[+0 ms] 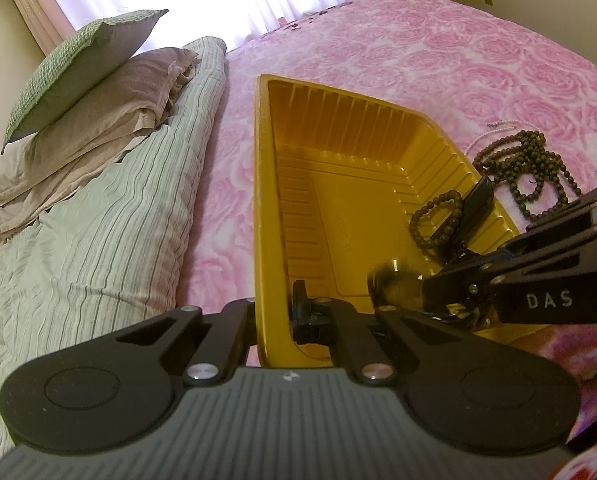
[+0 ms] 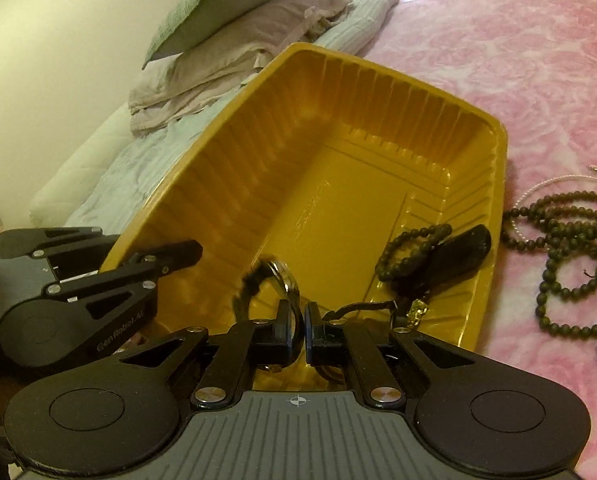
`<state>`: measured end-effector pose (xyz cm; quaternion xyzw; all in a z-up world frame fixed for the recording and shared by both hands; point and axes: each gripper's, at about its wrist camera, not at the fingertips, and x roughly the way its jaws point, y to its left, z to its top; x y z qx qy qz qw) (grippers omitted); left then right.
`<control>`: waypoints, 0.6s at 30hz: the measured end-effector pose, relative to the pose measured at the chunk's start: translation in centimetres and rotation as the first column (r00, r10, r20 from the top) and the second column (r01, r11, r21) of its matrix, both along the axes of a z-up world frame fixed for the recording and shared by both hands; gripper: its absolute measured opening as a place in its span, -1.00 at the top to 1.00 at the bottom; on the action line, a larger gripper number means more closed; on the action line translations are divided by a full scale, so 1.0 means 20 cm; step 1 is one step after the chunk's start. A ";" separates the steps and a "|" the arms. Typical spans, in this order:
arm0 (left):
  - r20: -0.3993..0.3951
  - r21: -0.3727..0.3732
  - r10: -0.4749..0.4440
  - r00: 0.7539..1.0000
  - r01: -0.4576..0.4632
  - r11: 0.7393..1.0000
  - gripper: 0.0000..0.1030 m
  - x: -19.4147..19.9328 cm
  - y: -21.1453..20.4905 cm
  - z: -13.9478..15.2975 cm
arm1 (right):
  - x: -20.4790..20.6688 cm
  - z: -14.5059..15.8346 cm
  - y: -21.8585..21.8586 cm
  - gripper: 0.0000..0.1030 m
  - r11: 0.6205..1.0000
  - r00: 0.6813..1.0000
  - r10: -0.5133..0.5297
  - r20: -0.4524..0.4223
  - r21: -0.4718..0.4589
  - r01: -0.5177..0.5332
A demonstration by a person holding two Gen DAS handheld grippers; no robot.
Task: Organize jewelry
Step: 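Carry the watch into the tray and open the right tool, then reach the right tool to the long dark bead necklace and grasp it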
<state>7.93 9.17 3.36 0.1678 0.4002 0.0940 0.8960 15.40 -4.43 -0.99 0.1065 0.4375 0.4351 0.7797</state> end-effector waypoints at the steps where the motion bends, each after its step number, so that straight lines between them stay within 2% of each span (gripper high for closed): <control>1: 0.002 -0.001 0.000 1.000 0.000 1.000 0.95 0.00 0.00 0.00 | 0.00 0.00 -0.01 0.82 1.000 1.000 -0.004 -0.005 0.003 0.004; 3: -0.001 -0.004 0.001 1.000 -0.001 1.000 0.95 0.00 0.00 0.00 | 0.01 0.00 -0.04 0.56 1.000 1.000 -0.026 -0.001 0.010 0.026; 6: 0.001 -0.004 0.005 1.000 -0.005 1.000 0.95 0.01 0.00 0.00 | 0.00 0.03 -0.12 0.39 0.997 0.998 -0.065 0.024 0.032 0.064; 8: 0.001 -0.005 0.006 1.000 -0.006 1.000 0.95 0.01 0.00 0.00 | -0.02 0.05 -0.18 0.32 0.995 0.993 -0.100 0.056 0.031 0.098; 12: 0.003 -0.004 0.006 1.000 -0.006 1.000 0.95 0.01 0.00 0.00 | -0.05 0.05 -0.33 0.20 0.979 0.969 -0.194 0.154 -0.028 0.200; 18: 0.007 0.002 0.005 1.000 -0.005 1.000 0.95 0.00 0.00 -0.01 | -0.05 -0.06 -0.57 0.16 0.917 0.920 -0.332 0.207 -0.157 0.366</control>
